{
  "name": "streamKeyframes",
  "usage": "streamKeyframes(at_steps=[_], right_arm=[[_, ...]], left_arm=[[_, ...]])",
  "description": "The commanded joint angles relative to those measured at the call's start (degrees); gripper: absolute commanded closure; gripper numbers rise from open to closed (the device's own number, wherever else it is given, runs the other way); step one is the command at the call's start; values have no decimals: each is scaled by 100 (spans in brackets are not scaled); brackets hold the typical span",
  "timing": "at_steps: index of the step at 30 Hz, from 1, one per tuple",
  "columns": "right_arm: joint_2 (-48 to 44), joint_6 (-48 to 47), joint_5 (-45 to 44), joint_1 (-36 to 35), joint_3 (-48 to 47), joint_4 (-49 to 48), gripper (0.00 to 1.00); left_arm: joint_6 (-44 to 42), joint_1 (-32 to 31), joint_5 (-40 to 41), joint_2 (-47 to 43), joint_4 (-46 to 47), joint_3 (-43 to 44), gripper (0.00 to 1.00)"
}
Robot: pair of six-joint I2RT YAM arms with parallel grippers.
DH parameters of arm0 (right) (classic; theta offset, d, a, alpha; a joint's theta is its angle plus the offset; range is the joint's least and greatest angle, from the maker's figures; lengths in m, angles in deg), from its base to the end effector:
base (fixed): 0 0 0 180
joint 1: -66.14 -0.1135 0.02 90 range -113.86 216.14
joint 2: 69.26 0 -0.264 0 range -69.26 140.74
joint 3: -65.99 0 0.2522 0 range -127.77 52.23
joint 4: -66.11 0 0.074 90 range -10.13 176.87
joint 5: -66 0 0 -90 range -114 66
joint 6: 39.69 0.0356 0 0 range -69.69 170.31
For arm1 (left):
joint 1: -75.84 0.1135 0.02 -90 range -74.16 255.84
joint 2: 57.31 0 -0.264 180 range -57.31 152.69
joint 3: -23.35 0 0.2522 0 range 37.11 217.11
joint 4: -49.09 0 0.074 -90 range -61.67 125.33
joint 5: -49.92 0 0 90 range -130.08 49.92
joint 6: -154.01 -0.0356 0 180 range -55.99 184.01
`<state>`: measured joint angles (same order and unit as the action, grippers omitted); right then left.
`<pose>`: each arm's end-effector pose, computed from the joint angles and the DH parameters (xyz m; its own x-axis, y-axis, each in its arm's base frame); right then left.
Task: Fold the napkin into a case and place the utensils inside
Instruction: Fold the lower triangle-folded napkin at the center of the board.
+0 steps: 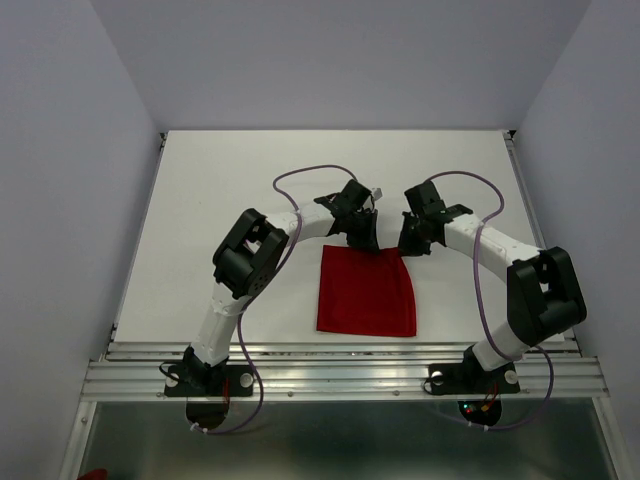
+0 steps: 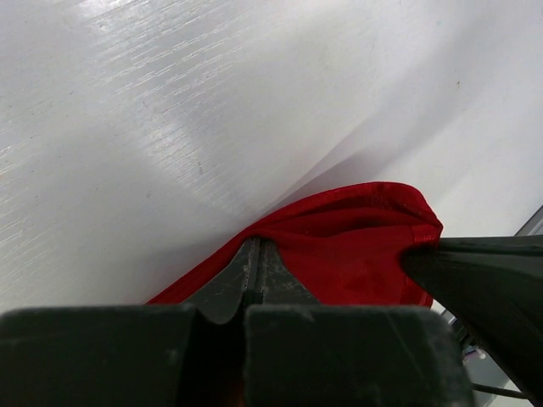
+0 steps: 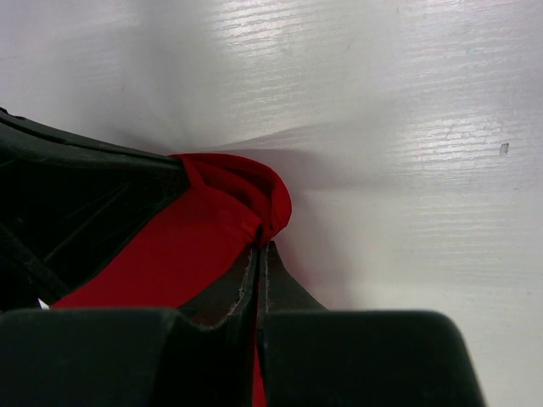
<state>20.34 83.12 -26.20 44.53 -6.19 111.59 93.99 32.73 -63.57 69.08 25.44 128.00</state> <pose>0.2875 0.1124 0.2044 -0.8862 0.2313 -0.4014 0.1528 0.9639 0.2181 0.3449 -0.3423 0.1567 -0.8655 0.1824 -0.4665 0.4602 0.6574 -0.5967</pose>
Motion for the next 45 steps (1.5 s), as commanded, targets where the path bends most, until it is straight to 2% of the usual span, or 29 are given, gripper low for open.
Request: streamKeyframes(at_steps=[1,21,25,30,33,45], right_arm=[[-119,128,123,-159,-293,53,99],[655,1086,-141,-1082,-812,-158,99],[664,1148,-211,-1083,-830,-132,99],[348,1271,-903,-1083,-690,79,99],[154,1218,-1020,-951,-514,106,99],[189,1016,-1643,-775,-469,369,99]], left_arm=[[-89,-4,81,44,-22,104,100],[-45,84,37,-44,154,-160,100],[-45,101,28,-53,172,-195,100],[-71,154,19,-228,224,-361,100],[-115,163,28,-281,242,-441,100],[-238,180,28,-474,251,-617,100]])
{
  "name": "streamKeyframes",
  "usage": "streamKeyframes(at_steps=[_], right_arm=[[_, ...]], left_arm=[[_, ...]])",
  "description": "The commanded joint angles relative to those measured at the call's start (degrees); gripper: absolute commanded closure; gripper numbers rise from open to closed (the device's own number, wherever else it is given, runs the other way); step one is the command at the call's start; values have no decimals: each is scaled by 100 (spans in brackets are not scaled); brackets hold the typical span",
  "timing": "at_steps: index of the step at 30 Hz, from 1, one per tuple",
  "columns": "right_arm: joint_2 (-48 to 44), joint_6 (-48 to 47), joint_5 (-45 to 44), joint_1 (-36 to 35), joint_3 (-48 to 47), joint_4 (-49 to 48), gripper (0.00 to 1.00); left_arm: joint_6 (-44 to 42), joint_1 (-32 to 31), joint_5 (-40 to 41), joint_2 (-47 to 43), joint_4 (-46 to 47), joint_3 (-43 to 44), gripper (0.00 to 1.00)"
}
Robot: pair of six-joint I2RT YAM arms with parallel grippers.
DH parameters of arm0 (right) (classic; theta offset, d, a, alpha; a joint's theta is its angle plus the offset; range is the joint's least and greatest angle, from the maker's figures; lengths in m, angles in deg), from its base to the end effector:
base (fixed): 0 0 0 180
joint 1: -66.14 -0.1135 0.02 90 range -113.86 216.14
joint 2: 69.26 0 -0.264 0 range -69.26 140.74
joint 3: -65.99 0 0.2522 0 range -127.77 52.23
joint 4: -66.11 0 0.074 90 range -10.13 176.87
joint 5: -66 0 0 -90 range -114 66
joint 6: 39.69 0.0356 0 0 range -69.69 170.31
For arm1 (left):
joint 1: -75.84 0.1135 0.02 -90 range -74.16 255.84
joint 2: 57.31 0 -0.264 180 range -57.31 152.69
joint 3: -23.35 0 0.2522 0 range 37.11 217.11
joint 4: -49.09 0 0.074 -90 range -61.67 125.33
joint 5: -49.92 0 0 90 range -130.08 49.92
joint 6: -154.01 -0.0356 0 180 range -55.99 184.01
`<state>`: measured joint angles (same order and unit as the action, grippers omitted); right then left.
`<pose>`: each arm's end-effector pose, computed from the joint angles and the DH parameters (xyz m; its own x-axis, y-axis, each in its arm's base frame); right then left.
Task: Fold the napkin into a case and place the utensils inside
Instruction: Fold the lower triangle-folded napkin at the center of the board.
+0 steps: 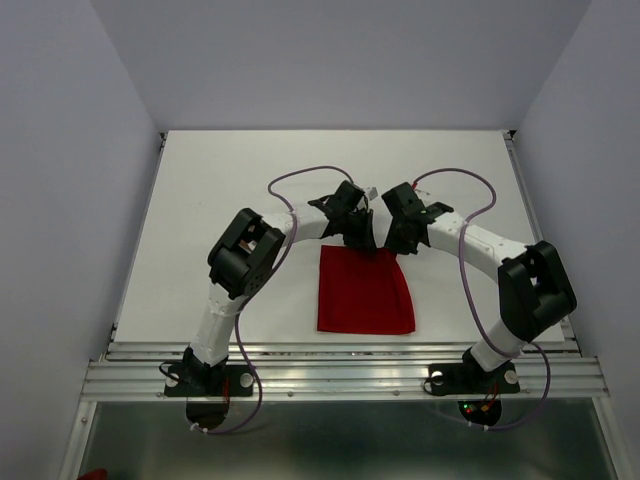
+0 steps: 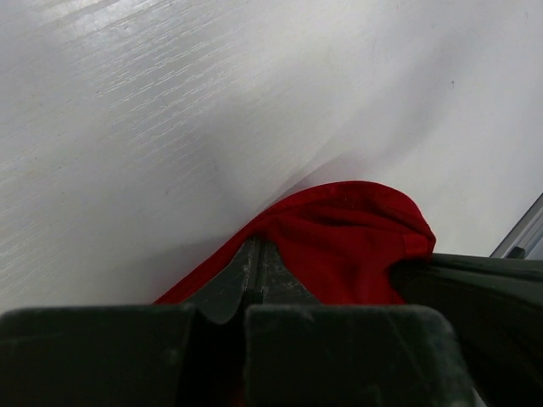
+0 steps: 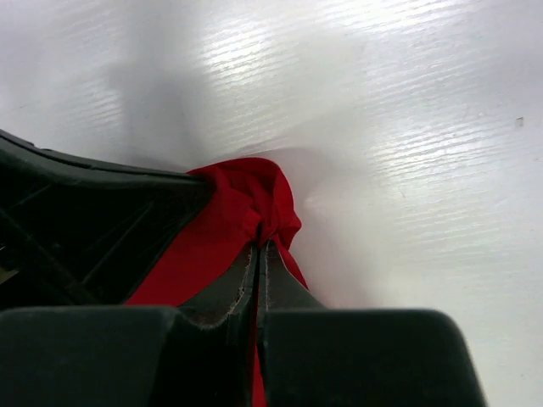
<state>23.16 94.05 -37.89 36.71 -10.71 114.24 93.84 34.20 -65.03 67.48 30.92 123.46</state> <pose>0.2844 0.1507 0.2115 -0.8309 0.3018 -0.4674 0.2625 0.9534 0.1490 0.3470 -0.3286 0.1527 -0.8555 0.1572 -0.4933 0.4703 0.6343 -0.6135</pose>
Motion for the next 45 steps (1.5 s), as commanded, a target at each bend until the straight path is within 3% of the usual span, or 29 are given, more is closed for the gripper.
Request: streamKeyframes(at_steps=[1,29,45], right_arm=[[-84,-77,-526,7,-26,148,99],[-58,-59,-536,7,-17,219,99],[-22,-94,-369,7,-35,140,99]], left_arm=[[-240,34,183,-324,-307,-153,100],[-91,-142,-107,-464,45,101,100],[23,-151,-256,10,124,409,100]])
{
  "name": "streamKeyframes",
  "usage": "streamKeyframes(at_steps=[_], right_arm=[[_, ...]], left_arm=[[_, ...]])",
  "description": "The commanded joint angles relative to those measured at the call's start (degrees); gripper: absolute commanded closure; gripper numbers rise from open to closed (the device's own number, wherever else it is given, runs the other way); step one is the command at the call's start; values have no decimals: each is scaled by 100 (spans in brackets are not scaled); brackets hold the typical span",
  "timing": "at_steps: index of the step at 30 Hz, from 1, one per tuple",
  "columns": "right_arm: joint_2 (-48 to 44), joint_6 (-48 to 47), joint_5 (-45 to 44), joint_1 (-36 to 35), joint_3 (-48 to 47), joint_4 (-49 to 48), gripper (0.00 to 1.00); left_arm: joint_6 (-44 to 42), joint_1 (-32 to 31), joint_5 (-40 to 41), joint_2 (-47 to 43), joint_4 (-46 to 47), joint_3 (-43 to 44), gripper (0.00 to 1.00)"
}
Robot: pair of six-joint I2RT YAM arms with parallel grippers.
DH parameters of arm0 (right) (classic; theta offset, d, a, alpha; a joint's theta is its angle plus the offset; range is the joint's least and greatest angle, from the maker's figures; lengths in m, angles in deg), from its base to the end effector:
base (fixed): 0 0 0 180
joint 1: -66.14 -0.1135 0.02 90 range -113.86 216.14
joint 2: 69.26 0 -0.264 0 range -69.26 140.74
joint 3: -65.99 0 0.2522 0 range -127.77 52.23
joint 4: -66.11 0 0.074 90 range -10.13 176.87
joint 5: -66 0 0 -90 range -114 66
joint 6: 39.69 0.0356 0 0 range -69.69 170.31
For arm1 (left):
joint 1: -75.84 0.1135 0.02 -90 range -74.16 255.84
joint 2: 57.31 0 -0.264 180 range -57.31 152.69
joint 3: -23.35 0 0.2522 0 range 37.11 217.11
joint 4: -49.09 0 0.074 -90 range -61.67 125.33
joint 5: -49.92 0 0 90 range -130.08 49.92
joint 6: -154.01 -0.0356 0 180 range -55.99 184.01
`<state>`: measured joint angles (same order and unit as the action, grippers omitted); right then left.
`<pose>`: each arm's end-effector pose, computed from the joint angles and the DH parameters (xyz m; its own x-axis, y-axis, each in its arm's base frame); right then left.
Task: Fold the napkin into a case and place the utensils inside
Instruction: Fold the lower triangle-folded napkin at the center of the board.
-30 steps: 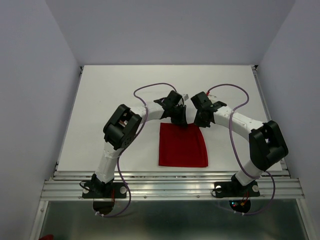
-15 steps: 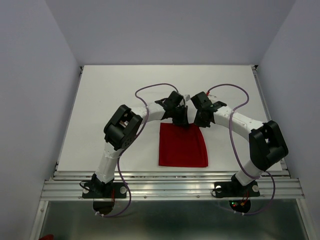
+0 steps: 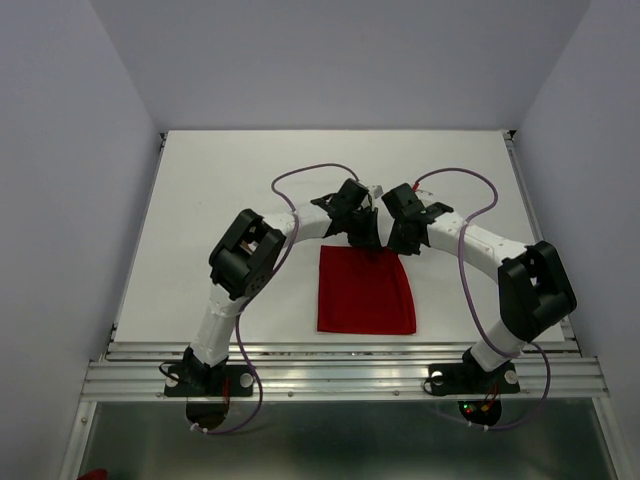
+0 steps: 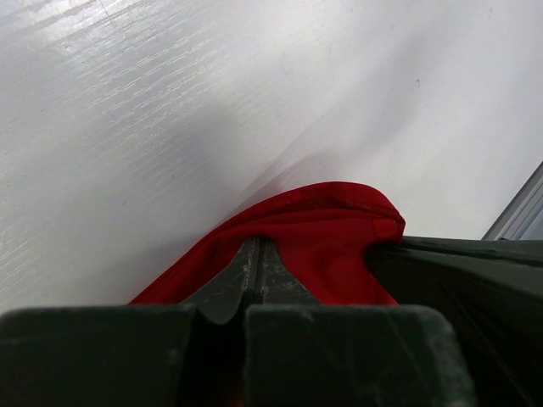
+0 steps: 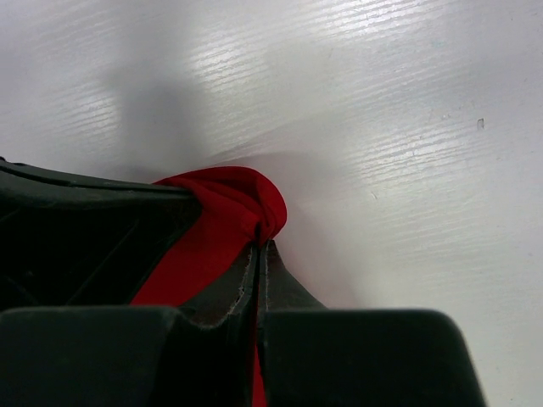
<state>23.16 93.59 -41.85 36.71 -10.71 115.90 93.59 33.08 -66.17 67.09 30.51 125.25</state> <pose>0.2829 0.1471 0.2108 -0.8218 0.2856 -0.4930 0.2834 0.9556 0.0811 0.3433 -0.3388 0.1652 -0.8407 0.1736 -0.5129 0.5038 0.5979 -0.6234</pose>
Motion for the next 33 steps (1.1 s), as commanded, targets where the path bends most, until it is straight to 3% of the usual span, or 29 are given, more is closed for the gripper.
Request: streamKeyframes(at_steps=[1,18,33], right_arm=[[-22,-48,36,7,-26,-35,99],[-93,-31,527,7,-52,-219,99],[505,215,712,-168,-447,-386,99]], left_arm=[[48,-39,-142,58,166,248,100],[74,-39,-116,252,227,221,100],[56,-30,-107,216,262,107,100]])
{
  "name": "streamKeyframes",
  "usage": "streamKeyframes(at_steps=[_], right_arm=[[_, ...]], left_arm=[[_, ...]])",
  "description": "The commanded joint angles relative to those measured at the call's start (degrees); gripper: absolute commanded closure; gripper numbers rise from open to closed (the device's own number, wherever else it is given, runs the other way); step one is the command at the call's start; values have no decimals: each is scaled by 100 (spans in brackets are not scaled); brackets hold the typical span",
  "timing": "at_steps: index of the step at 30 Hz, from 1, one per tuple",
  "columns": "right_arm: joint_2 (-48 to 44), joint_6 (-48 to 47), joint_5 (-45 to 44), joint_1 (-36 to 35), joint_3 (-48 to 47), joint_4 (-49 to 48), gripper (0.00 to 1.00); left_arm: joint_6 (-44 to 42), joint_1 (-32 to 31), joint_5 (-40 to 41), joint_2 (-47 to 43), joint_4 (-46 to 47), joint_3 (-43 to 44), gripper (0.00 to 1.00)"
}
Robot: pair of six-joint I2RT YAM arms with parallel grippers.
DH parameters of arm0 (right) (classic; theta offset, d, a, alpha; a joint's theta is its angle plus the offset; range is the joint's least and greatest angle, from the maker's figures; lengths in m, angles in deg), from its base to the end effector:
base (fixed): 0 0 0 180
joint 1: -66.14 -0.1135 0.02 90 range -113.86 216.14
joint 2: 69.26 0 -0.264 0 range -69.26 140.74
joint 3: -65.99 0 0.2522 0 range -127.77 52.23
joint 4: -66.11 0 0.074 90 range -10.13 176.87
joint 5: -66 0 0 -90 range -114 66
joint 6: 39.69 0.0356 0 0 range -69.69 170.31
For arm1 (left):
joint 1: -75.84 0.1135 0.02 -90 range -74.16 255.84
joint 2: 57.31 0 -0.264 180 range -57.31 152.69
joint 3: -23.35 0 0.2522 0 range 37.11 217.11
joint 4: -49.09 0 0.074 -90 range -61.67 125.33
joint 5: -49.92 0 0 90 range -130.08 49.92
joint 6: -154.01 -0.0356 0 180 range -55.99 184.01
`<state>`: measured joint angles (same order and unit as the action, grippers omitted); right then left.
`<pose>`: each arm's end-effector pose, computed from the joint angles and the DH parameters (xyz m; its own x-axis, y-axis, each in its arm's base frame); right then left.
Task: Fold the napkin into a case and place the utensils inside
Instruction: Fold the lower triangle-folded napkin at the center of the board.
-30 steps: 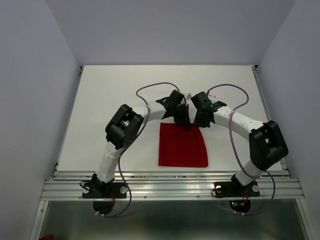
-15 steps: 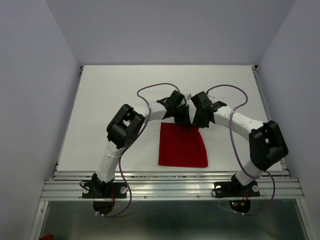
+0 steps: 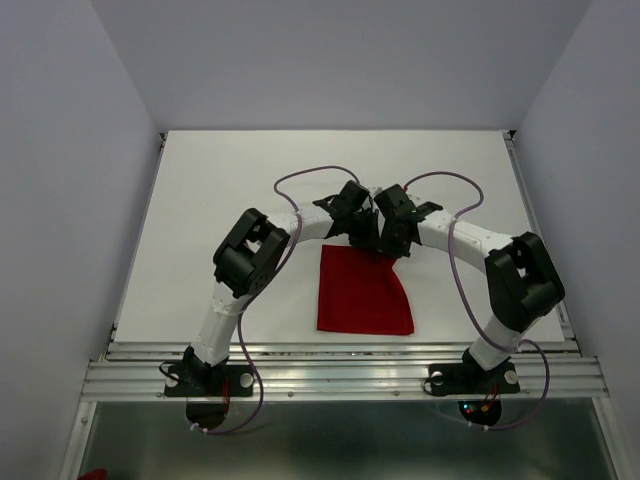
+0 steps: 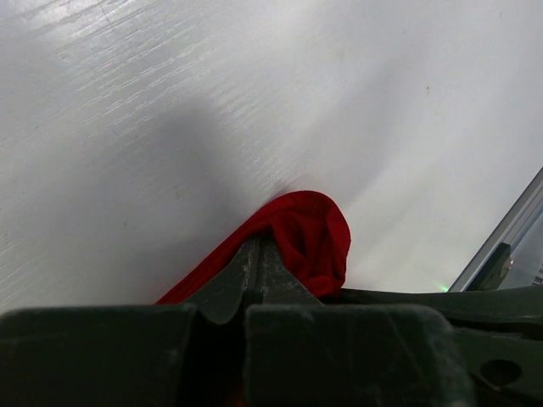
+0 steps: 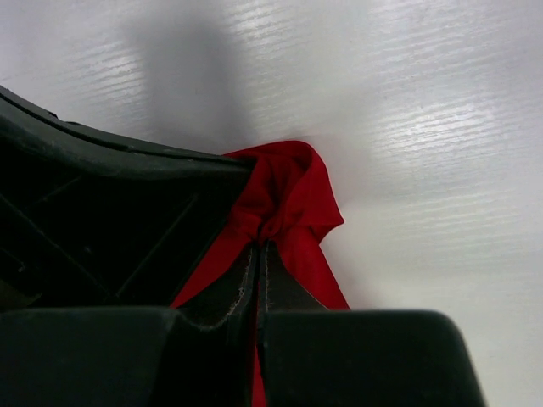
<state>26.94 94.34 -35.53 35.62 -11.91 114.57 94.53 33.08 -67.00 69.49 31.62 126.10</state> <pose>0.2887 0.1619 0.1967 -0.8677 0.2790 -0.4113 0.2413 0.9600 0.1422 0.3471 -0.3429 0.1520 -0.8531 0.1721 -0.4926 0.4887 0.5942 -0.6388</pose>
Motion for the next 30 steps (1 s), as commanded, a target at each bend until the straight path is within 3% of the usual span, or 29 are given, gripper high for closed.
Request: streamKeyframes(at_steps=[1,12,30], right_arm=[[162,150,89,-59,-353,-262,99],[592,475,116,-59,-442,-350,99],[637,677,-227,-59,-424,-104,99]], left_arm=[[-38,-30,-33,-15,151,22,100],[-11,-22,-59,-173,160,-75,100],[-292,427,116,-1439,-245,-1101,100]])
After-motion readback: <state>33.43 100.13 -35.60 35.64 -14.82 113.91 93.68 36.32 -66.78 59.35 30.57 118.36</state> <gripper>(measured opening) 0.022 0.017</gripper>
